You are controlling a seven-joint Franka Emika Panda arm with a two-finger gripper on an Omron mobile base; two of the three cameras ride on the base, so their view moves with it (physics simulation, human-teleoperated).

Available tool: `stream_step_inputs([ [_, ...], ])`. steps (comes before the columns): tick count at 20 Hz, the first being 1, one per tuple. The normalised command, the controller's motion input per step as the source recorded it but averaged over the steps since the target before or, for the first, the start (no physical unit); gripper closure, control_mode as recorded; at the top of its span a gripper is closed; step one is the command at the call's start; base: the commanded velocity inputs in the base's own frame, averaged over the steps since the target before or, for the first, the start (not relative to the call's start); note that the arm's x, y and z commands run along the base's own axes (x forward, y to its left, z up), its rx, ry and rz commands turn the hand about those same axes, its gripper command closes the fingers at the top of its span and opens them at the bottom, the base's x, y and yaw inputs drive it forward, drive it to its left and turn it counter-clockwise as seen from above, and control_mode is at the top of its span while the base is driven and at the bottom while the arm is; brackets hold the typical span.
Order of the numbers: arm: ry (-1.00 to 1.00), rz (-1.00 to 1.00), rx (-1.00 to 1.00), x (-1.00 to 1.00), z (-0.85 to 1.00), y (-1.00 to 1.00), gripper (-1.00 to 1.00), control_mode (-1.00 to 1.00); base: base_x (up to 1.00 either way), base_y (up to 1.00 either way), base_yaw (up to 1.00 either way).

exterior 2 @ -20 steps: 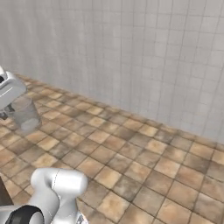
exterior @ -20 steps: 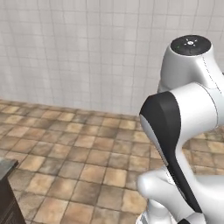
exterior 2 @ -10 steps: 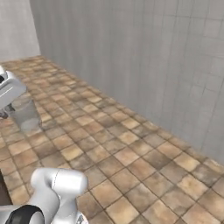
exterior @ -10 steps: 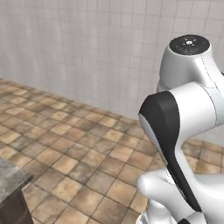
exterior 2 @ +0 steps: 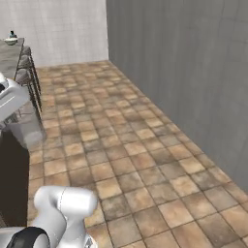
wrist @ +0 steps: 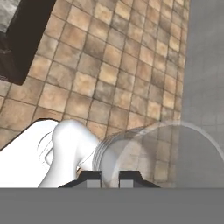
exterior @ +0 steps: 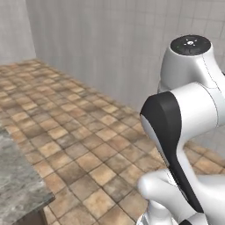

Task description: There is a bowl on the dining counter. Grab a lemon wedge from the fridge and place it in the bowl. Then get the liquor bottle and glass cup from the cabinet and place them next to the bowl.

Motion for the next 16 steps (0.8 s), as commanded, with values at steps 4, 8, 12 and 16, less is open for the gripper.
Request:
stream_step_inputs([
  [4,0.00,0.00,0.00,0.00,0.00,0.00,1.00,1.00,1.00,0.00,0.53],
  [8,0.00,0.00,0.00,0.00,0.00,0.00,1.00,1.00,1.00,-0.01,0.47],
  [12,0.00,0.00,0.00,0.00,0.00,0.00,1.00,1.00,1.00,-0.11,0.25],
  [16,0.00,0.00,0.00,0.00,0.00,0.00,1.00,1.00,1.00,-0.16,0.07],
])
